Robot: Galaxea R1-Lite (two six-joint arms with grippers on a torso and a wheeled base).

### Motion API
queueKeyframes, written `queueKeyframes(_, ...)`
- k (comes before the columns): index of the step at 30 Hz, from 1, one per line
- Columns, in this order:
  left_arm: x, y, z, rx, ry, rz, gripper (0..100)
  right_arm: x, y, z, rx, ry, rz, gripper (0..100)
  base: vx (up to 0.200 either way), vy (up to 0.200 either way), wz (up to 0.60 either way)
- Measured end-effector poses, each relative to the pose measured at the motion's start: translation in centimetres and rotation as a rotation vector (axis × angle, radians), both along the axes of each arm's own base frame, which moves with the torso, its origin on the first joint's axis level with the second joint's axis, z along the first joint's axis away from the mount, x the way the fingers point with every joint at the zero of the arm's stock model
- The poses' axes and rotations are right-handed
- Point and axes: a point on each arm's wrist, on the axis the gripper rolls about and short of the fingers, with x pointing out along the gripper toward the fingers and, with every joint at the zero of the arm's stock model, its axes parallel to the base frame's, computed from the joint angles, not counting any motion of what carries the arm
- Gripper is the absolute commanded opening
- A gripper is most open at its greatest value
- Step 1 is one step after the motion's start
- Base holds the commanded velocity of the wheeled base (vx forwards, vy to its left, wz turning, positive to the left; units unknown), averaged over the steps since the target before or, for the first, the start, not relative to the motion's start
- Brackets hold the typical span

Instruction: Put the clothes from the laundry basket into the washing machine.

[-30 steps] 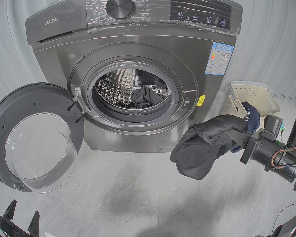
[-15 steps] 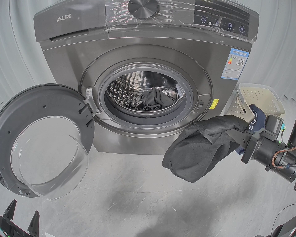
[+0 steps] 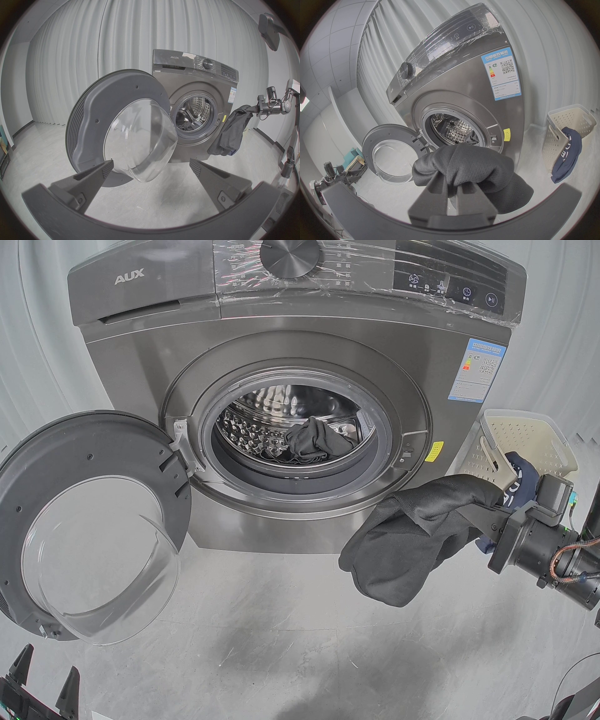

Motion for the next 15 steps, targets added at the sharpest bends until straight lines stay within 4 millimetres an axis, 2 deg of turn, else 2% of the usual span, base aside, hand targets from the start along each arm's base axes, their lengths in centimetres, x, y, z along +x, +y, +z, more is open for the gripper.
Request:
queueKeyframes(1, 0.00, 0.00, 0.00, 0.000, 0.000, 0.000, 100, 0.00, 0.01, -0.03, 0.000, 0.001, 0.000, 0, 0.000, 0.000, 0.00)
queueKeyframes(7, 0.00, 0.00, 0.00, 0.000, 0.000, 0.000, 100, 0.03, -0.04, -0.04, 0.000, 0.002, -0.003, 0, 0.000, 0.200, 0.00)
queueKeyframes(15, 0.00, 0.00, 0.01, 0.002, -0.001, 0.000, 100, -0.01, -0.13, 0.04, 0.008, 0.003, -0.002, 0, 0.000, 0.000, 0.00)
